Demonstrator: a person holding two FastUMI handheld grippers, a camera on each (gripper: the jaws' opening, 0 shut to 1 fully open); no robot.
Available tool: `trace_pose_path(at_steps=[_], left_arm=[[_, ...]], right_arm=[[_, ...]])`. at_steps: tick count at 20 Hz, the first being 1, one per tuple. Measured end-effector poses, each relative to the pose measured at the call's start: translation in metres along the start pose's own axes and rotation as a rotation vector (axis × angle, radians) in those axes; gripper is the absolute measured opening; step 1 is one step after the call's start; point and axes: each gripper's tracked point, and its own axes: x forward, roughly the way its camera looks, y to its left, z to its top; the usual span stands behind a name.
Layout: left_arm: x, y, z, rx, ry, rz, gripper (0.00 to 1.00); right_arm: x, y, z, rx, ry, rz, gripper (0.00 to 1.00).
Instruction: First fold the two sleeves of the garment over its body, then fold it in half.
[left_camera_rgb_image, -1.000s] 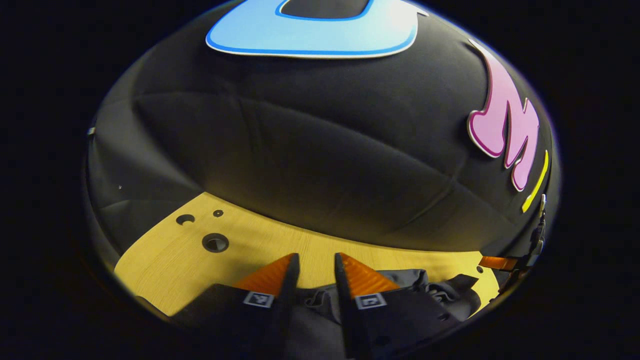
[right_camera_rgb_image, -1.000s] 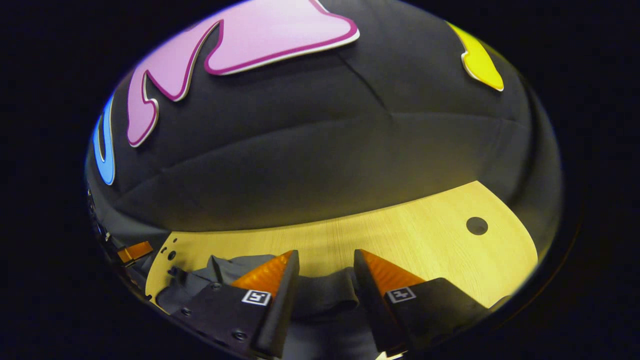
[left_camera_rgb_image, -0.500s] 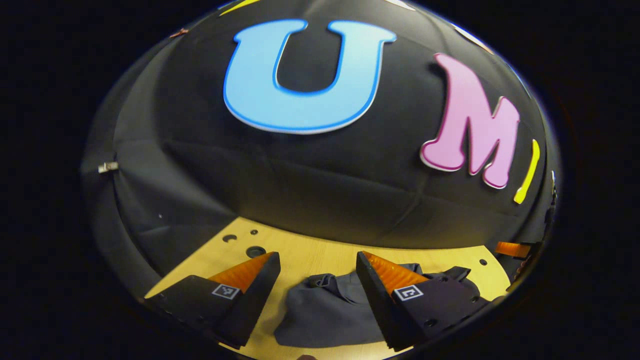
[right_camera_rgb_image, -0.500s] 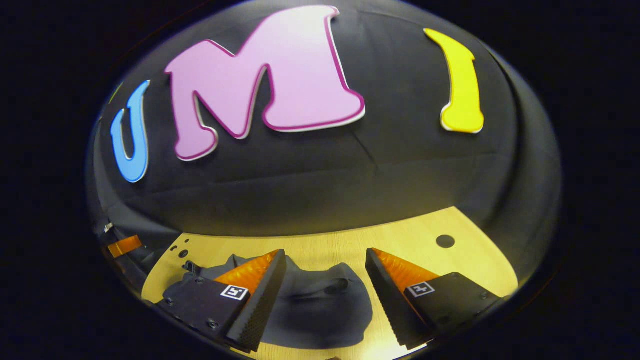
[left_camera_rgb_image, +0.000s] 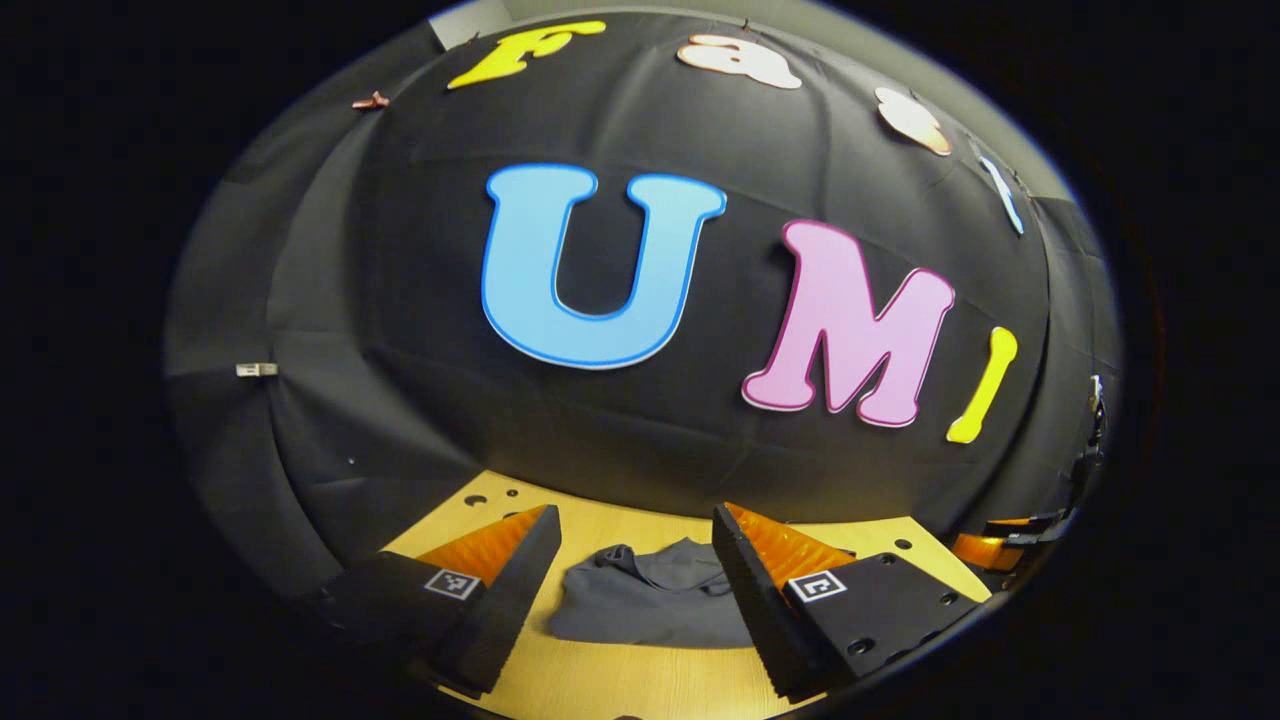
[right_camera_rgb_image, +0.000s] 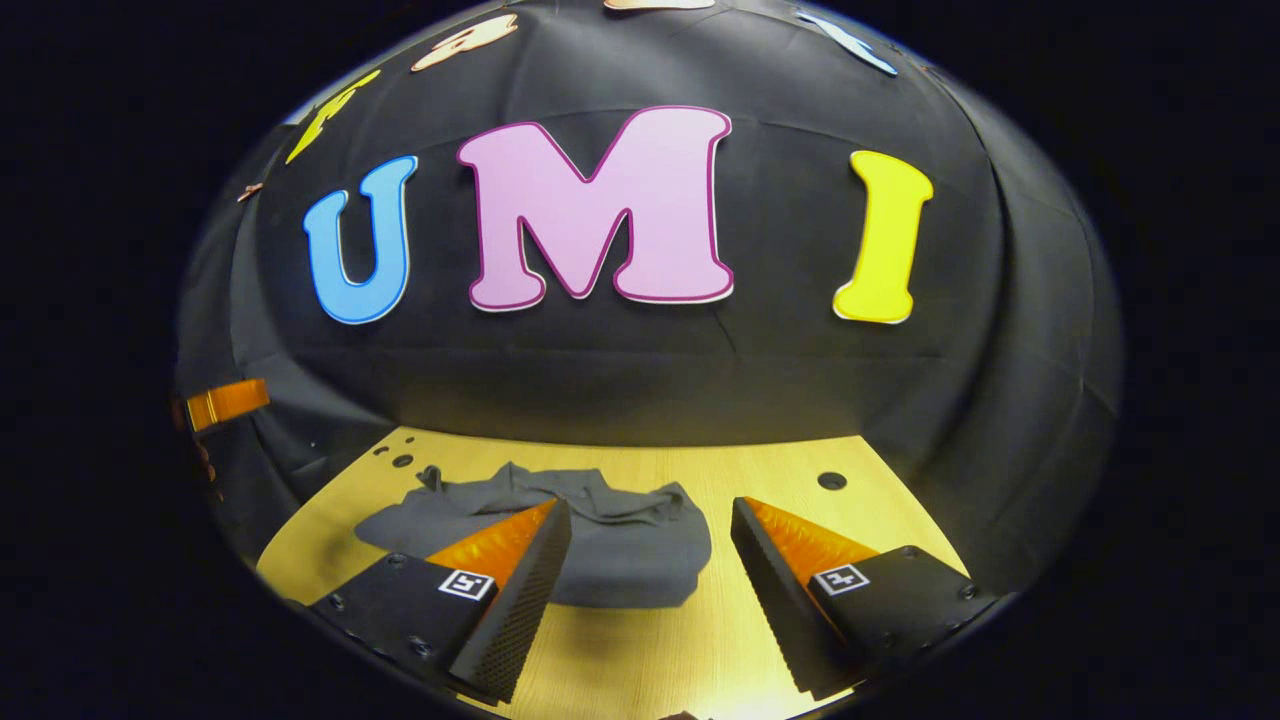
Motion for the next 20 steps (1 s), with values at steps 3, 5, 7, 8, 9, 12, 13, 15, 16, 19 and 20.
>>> trace_pose_path(at_steps=[3, 5, 7, 8, 9, 12, 13, 15, 16, 19, 20], left_arm=[[-0.038, -0.002, 0.015, 0.021, -0.066, -0.007, 0.96], [-0.061, -0.003, 0.019, 0.055, -0.081, -0.015, 0.96], [-0.077, 0.0, 0.023, 0.096, -0.105, -0.007, 0.96], [-0.084, -0.002, 0.021, 0.106, -0.114, -0.004, 0.95], [-0.092, -0.008, 0.014, 0.111, -0.12, -0.008, 0.95], [-0.107, -0.023, 0.002, 0.094, -0.114, -0.04, 0.96], [-0.111, -0.031, -0.004, 0.084, -0.105, -0.056, 0.96], [-0.115, -0.041, -0.022, 0.082, -0.078, -0.086, 0.96], [-0.117, -0.046, -0.03, 0.083, -0.063, -0.097, 0.95], [-0.119, -0.061, -0.05, 0.068, -0.015, -0.137, 0.96], [-0.12, -0.065, -0.055, 0.049, 0.002, -0.151, 0.96]], right_arm=[[-0.033, -0.002, -0.015, 0.091, 0.017, -0.034, 0.99], [-0.051, -0.01, -0.024, 0.145, 0.016, -0.075, 0.99], [-0.066, -0.013, -0.031, 0.176, 0.019, -0.106, 0.99], [-0.073, -0.013, -0.032, 0.19, 0.015, -0.113, 0.99], [-0.079, -0.013, -0.034, 0.198, 0.013, -0.117, 0.99], [-0.095, -0.009, -0.042, 0.191, 0.014, -0.119, 0.99], [-0.101, -0.007, -0.045, 0.186, 0.016, -0.119, 0.99], [-0.109, -0.003, -0.053, 0.181, 0.028, -0.118, 0.99], [-0.113, 0.0, -0.058, 0.18, 0.034, -0.118, 0.99], [-0.126, 0.009, -0.068, 0.176, 0.058, -0.105, 0.99], [-0.127, 0.012, -0.071, 0.169, 0.062, -0.099, 0.99]])
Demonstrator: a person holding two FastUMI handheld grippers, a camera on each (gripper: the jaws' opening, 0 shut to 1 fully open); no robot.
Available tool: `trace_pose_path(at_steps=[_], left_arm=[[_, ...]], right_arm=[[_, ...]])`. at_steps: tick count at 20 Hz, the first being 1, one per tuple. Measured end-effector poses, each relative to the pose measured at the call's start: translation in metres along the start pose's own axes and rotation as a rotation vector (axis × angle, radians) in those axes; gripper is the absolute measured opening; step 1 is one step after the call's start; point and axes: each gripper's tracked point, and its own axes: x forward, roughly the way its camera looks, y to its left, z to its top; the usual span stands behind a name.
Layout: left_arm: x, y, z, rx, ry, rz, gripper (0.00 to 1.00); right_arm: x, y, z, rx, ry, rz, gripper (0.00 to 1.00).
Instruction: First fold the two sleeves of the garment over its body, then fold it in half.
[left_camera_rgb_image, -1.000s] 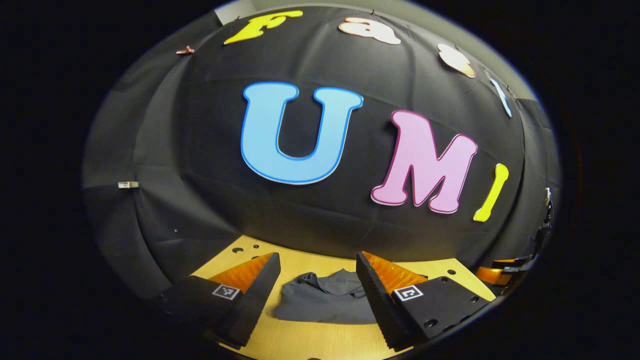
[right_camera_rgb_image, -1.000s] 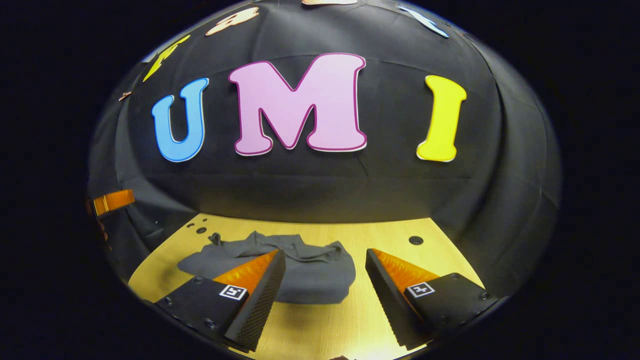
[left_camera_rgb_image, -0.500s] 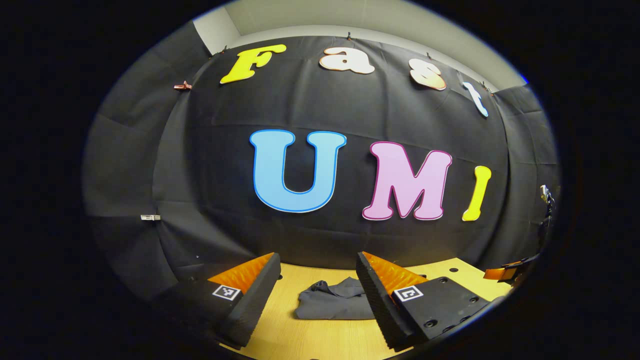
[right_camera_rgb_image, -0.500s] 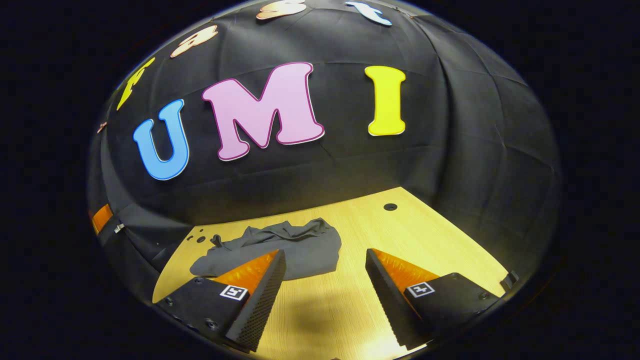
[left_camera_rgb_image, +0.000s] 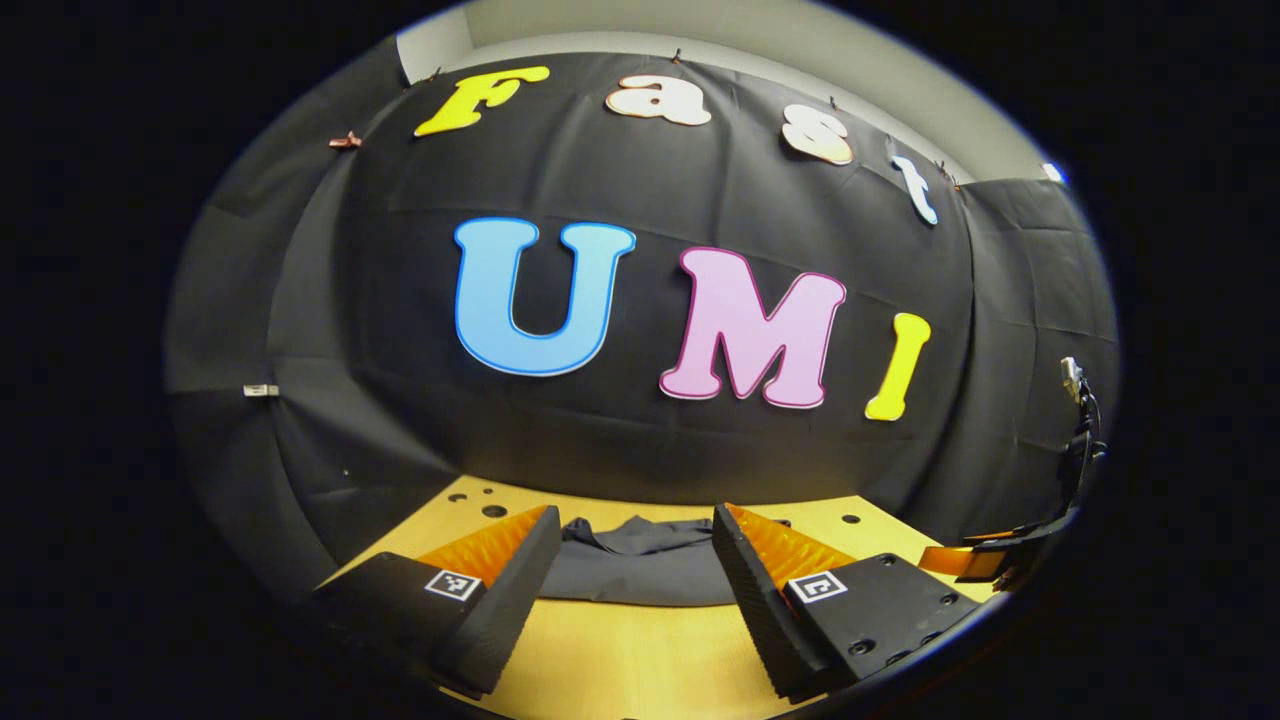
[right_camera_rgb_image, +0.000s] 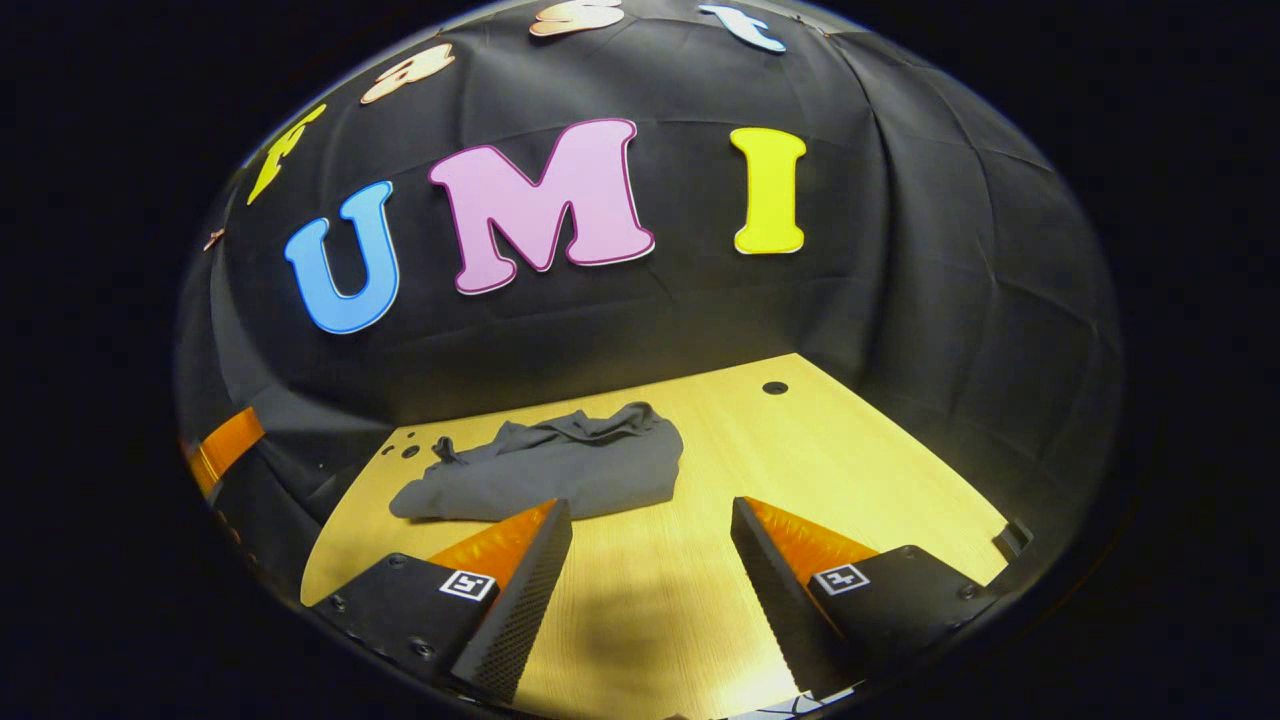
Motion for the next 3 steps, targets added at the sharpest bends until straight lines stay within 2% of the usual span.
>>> trace_pose_path(at_steps=[3], left_arm=[[-0.004, -0.008, -0.018, -0.042, 0.046, -0.028, 0.95]], right_arm=[[-0.005, 0.009, -0.009, -0.042, 0.01, 0.021, 0.99]])
